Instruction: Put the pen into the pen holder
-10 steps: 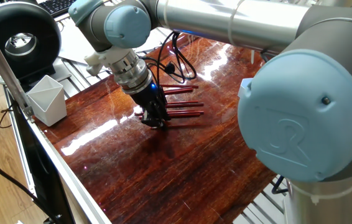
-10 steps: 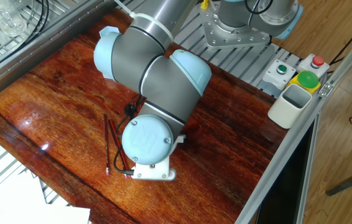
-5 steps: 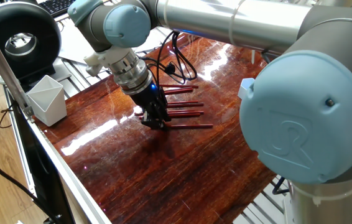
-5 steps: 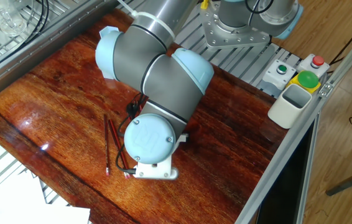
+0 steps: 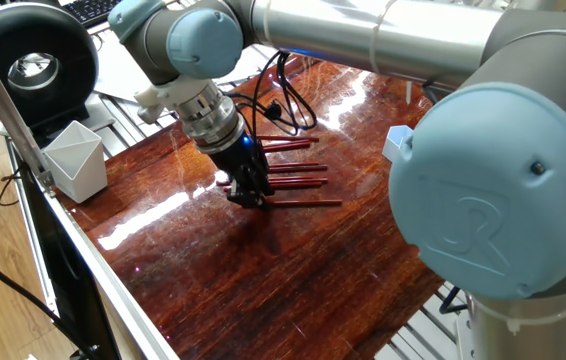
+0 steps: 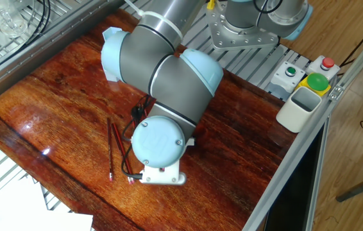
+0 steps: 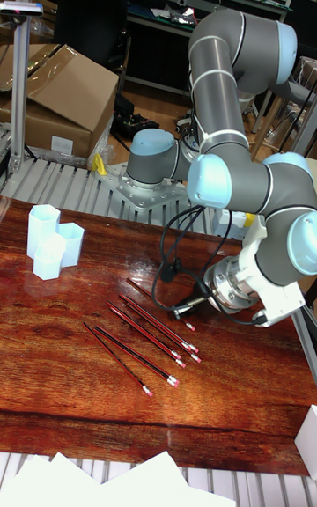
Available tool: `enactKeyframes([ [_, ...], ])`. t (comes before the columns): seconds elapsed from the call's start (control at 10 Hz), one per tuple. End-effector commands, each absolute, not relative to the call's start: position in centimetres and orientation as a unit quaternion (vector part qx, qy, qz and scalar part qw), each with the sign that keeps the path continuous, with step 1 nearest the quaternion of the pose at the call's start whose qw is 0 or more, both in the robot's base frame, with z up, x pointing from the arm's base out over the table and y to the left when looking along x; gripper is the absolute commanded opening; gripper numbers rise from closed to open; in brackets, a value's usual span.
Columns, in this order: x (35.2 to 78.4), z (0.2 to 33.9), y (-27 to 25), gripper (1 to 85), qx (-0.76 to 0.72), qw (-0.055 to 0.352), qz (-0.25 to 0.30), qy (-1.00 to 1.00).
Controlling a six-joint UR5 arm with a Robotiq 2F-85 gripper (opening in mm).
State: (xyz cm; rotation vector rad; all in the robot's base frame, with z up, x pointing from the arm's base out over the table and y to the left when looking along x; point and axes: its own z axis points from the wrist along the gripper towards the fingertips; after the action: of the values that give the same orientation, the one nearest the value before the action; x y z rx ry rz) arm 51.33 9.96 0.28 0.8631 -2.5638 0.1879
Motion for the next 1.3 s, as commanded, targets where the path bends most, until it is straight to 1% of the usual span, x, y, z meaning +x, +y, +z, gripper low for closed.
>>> enactKeyframes([
  [0.0, 52.0, -0.3, 10.3, 27.3, 0.32, 0.196, 0.065, -0.925],
  [0.1, 52.2, -0.5, 10.6, 20.7, 0.315, 0.191, 0.064, -0.928],
  [0.3, 52.9, -0.4, 11.0, 1.0, 0.295, 0.179, 0.071, -0.936],
  [0.4, 52.8, 0.3, 11.6, 1.0, 0.285, 0.184, 0.073, -0.938],
  [0.6, 53.1, 1.3, 11.4, 1.0, 0.289, 0.178, 0.072, -0.938],
  [0.8, 53.3, 4.3, 9.5, 1.0, 0.297, 0.183, 0.091, -0.933],
  [1.0, 54.2, 6.9, 8.4, 1.0, 0.322, 0.161, 0.095, -0.928],
  [1.2, 55.2, 9.3, 5.5, 1.0, 0.359, 0.157, 0.118, -0.912],
])
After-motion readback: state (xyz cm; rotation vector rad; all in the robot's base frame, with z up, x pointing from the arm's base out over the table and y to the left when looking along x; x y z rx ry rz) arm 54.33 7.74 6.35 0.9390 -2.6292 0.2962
